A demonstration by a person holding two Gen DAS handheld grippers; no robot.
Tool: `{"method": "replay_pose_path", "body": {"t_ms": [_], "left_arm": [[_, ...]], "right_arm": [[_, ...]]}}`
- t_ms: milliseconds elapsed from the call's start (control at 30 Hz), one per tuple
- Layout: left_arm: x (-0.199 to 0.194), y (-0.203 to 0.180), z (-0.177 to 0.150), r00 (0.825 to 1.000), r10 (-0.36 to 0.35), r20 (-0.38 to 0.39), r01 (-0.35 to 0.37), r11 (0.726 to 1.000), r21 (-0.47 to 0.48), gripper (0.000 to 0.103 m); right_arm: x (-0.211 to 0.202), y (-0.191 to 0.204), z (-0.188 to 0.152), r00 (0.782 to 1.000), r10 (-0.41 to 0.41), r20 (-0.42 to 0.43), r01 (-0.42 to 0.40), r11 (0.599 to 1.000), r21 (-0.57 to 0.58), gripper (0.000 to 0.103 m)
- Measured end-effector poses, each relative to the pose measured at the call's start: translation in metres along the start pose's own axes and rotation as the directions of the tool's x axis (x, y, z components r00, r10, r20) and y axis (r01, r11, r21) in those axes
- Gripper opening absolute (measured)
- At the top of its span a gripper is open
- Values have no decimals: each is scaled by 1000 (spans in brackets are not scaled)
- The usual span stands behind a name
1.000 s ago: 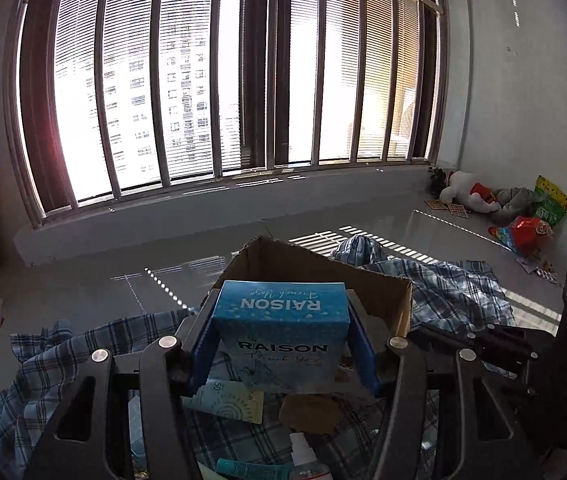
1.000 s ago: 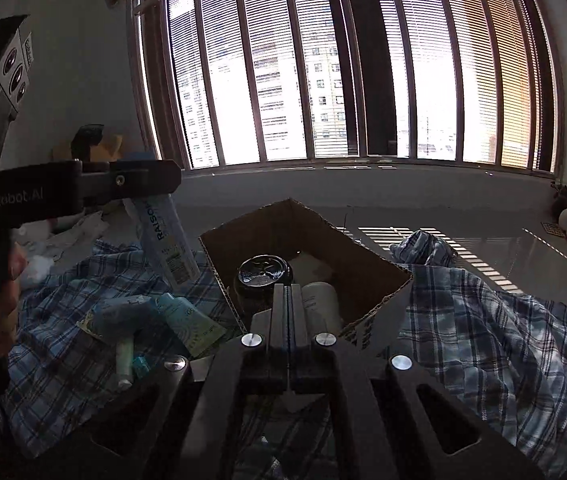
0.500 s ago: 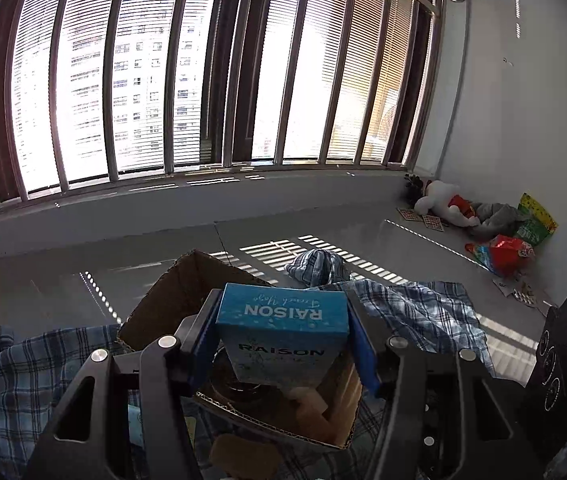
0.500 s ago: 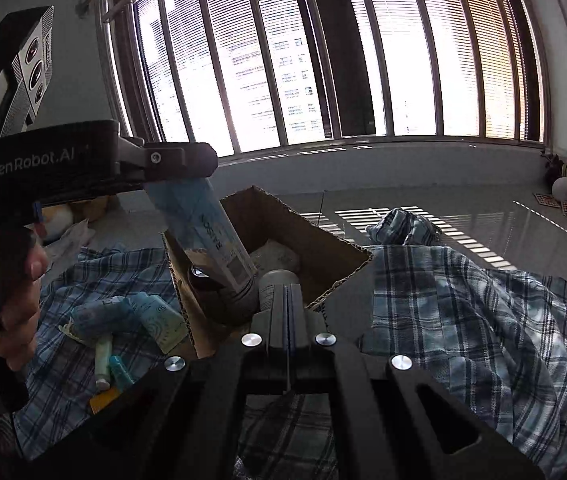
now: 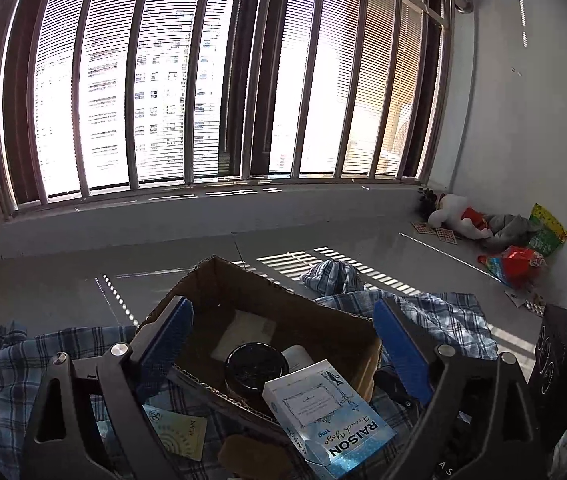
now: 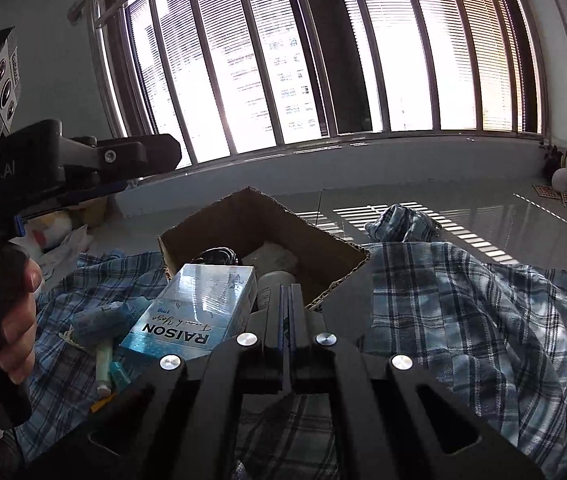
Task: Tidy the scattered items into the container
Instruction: 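Drop the RAISON box and spray bottle into the cardboard box with both tools, then push the blue RAISON box down into the cardboard box with the right tool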
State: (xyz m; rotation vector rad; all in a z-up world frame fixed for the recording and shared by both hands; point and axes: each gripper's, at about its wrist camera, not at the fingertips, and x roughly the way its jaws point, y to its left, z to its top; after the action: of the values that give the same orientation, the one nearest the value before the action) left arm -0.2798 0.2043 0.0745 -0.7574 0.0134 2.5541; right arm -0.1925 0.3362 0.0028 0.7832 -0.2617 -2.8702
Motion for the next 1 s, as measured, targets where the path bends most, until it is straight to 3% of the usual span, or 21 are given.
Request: {"method": "replay_pose_path", "body": {"t_ms": [167, 300, 467, 667, 867, 1000], "left_arm": [[-11, 13, -22, 998, 52, -38, -51, 998, 39, 93], [-33, 22, -53, 992, 120, -28, -117, 988, 98, 93], [-45, 24, -85, 987, 148, -69, -138, 980, 141, 93], [-42, 21, -101, 981, 159, -107, -141, 977, 159, 93], [-41, 24, -105, 981, 150, -125, -131, 980, 152, 93], [-46, 25, -111, 979, 163, -123, -142, 976, 164, 93]], "right_arm": [[-21, 7, -4, 998, 64, 3, -64, 998, -25, 2], [-45, 24, -21, 991, 135, 11, -134, 988, -76, 23], [-49, 54, -36, 975, 218, -51, -223, 966, -132, 23], [-25, 72, -36, 984, 157, -84, -170, 968, -184, 23], [-10, 39, -16, 1000, -2, 12, 4, 991, -131, 23], [-4, 23, -17, 999, -36, 1, 36, 997, -74, 24]]}}
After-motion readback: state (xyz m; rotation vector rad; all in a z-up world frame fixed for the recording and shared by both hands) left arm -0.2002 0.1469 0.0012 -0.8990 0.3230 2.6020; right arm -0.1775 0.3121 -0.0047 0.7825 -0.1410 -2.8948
